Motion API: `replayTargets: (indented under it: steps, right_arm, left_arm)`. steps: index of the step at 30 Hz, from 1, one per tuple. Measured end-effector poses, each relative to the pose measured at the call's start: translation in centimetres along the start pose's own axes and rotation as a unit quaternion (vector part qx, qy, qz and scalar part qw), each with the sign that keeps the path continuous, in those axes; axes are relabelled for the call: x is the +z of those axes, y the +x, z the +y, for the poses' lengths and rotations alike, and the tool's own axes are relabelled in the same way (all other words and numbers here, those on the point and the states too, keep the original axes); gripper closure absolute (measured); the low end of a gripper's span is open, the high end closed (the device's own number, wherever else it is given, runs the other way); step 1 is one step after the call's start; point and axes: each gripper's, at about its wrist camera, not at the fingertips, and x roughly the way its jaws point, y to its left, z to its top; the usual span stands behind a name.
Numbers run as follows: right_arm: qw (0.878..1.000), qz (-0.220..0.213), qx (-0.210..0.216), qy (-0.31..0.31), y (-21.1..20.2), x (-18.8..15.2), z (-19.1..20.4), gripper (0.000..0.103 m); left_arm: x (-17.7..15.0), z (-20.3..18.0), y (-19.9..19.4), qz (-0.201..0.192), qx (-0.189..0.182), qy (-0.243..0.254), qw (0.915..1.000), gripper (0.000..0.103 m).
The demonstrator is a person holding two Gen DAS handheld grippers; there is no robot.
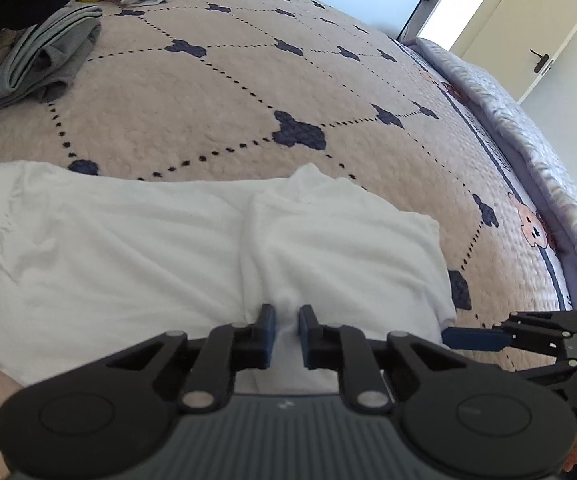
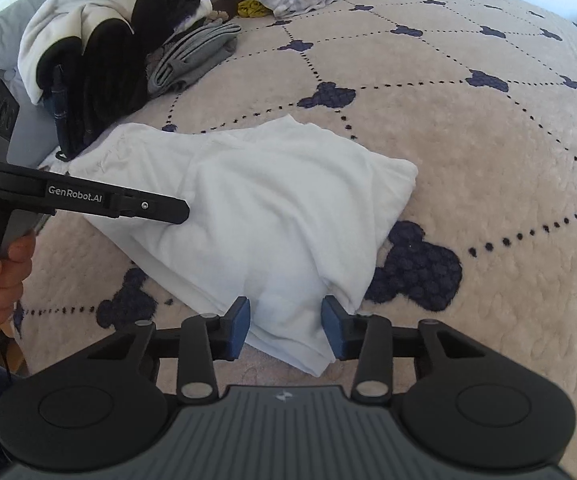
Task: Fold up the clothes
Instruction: 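Open the left gripper and release the folded cloth on the bed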
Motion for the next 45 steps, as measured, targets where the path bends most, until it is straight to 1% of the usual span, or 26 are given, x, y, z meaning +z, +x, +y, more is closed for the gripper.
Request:
replayTargets:
  steps: [2,4,6,8,10,11,13,14,16,17,19,21,22,23,25,26,28,30,33,35,37,39,42,45]
  right_arm:
    - [1.000,0.007,0.013,0.010,-0.3,-0.3,-0.6,0.059]
    - [1.000,0.012,0.011,0.008,-0.1,-0.4,-0.7,0.062]
    - [1.000,0.012,0.008,0.004,0.0,-0.4,-0.5,0.062]
    - [1.000,-0.006,0.009,-0.009,-0.9,0.0,0.0,0.061]
    - [0.999,-0.030,0.017,-0.014,-1.9,0.4,0.3,0.058]
    - [0.999,-0.041,0.020,-0.013,-2.2,0.6,0.4,0.057]
    - [0.999,-0.049,0.013,-0.015,-2.0,1.0,0.7,0.056]
    - [0.998,-0.053,0.010,-0.016,-1.8,1.2,0.9,0.056]
    - [0.999,-0.046,-0.001,-0.018,-0.8,1.4,1.3,0.055]
    - [0.999,-0.031,-0.005,-0.022,0.0,1.2,1.6,0.055]
    - [0.999,-0.002,-0.014,-0.031,1.5,0.9,2.1,0.050]
    - [0.997,0.000,-0.038,-0.070,1.9,0.5,3.3,0.047]
    - [0.996,-0.001,-0.043,-0.082,1.8,0.5,3.8,0.045]
    - [0.995,-0.005,-0.041,-0.086,1.6,0.5,4.0,0.044]
    - [0.996,-0.010,-0.034,-0.078,1.2,0.6,3.8,0.044]
    - [0.997,-0.012,-0.030,-0.075,1.1,0.6,3.6,0.044]
    - [0.997,-0.012,-0.040,-0.069,1.2,0.6,3.3,0.044]
    - [0.997,-0.011,-0.041,-0.065,1.3,0.7,3.1,0.044]
    - [0.997,-0.011,-0.039,-0.067,1.3,0.8,3.2,0.044]
    - [0.997,-0.012,-0.037,-0.073,1.3,0.8,3.5,0.044]
    - [0.996,-0.011,-0.037,-0.079,1.4,0.8,3.8,0.043]
    - [0.996,-0.011,-0.037,-0.080,1.4,0.7,3.8,0.042]
    - [0.996,-0.013,-0.036,-0.076,1.3,0.8,3.8,0.042]
    - [0.996,-0.015,-0.037,-0.074,1.2,0.7,3.7,0.042]
  left_arm:
    - [-0.1,0.5,-0.3,0.003,0.007,0.002,1.0000,0.091]
    - [-0.2,1.3,-0.7,0.004,0.004,-0.005,1.0000,0.091]
    - [0.0,2.4,-2.3,-0.019,0.004,-0.025,0.9995,0.090]
    - [0.0,3.6,-4.7,-0.053,0.013,-0.048,0.9974,0.088]
    - [-0.4,5.1,-7.1,-0.089,0.018,-0.085,0.9923,0.077]
    - [-0.7,5.7,-8.0,-0.100,0.028,-0.098,0.9897,0.071]
    - [-1.3,7.0,-9.0,-0.111,0.061,-0.116,0.9852,0.064]
    - [-1.6,7.6,-9.2,-0.112,0.078,-0.121,0.9832,0.063]
    - [-1.9,8.9,-9.2,-0.109,0.101,-0.142,0.9786,0.062]
    - [-2.1,9.7,-9.2,-0.109,0.104,-0.162,0.9753,0.061]
    - [-2.6,11.1,-9.4,-0.111,0.089,-0.208,0.9678,0.058]
    - [-2.9,11.9,-9.7,-0.118,0.080,-0.243,0.9596,0.058]
    - [-2.9,12.0,-10.0,-0.122,0.079,-0.253,0.9565,0.055]
    - [-2.8,11.9,-10.3,-0.130,0.085,-0.254,0.9546,0.046]
    - [-2.5,11.5,-11.0,-0.147,0.102,-0.240,0.9541,0.042]
    - [-2.4,11.2,-11.1,-0.150,0.110,-0.233,0.9544,0.040]
    - [-2.4,11.3,-10.6,-0.137,0.109,-0.238,0.9553,0.036]
    - [-2.8,11.5,-9.5,-0.111,0.104,-0.255,0.9550,0.036]
    - [-3.3,11.2,-8.0,-0.085,0.119,-0.268,0.9522,0.036]
    - [-3.4,10.9,-7.2,-0.083,0.126,-0.268,0.9514,0.026]
    - [-3.3,10.5,-6.7,-0.085,0.131,-0.266,0.9512,0.022]
    - [-3.2,10.3,-6.5,-0.089,0.136,-0.266,0.9501,0.022]
    - [-3.0,9.9,-6.4,-0.093,0.142,-0.260,0.9507,0.022]
    - [-2.9,9.7,-6.4,-0.100,0.142,-0.255,0.9511,0.025]
